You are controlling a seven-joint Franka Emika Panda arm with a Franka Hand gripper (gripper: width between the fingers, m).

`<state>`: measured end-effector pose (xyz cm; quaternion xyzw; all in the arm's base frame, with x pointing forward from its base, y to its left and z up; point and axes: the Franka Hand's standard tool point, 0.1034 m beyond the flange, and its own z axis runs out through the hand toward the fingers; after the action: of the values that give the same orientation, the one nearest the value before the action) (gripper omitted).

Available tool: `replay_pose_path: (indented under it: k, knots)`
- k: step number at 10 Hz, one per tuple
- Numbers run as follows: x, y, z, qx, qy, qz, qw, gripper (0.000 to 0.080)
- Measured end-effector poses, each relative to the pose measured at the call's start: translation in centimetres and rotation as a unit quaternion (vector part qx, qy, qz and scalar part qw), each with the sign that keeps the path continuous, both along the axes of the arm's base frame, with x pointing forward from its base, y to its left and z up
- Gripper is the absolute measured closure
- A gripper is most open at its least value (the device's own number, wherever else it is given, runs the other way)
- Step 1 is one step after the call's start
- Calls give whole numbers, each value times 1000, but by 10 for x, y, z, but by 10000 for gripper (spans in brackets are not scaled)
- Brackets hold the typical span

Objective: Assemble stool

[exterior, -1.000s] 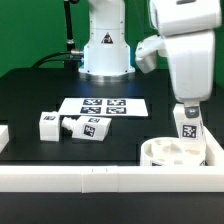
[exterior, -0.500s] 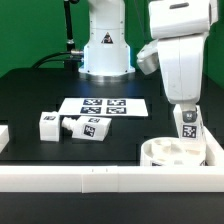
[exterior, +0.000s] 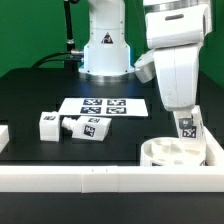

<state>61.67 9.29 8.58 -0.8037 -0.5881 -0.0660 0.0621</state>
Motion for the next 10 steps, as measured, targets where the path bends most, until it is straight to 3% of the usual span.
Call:
replay_pose_path:
  k: [2,3,4,7,10]
  knots:
    - [0,3,0,0,0,1,1000,412]
    - [0,3,0,0,0,1,1000,412]
    - [0,3,0,0,1,-4,1000,464]
    - [-1,4,0,3,10,-48,999,464]
    - [-2,14,0,11,47,-257,965,462]
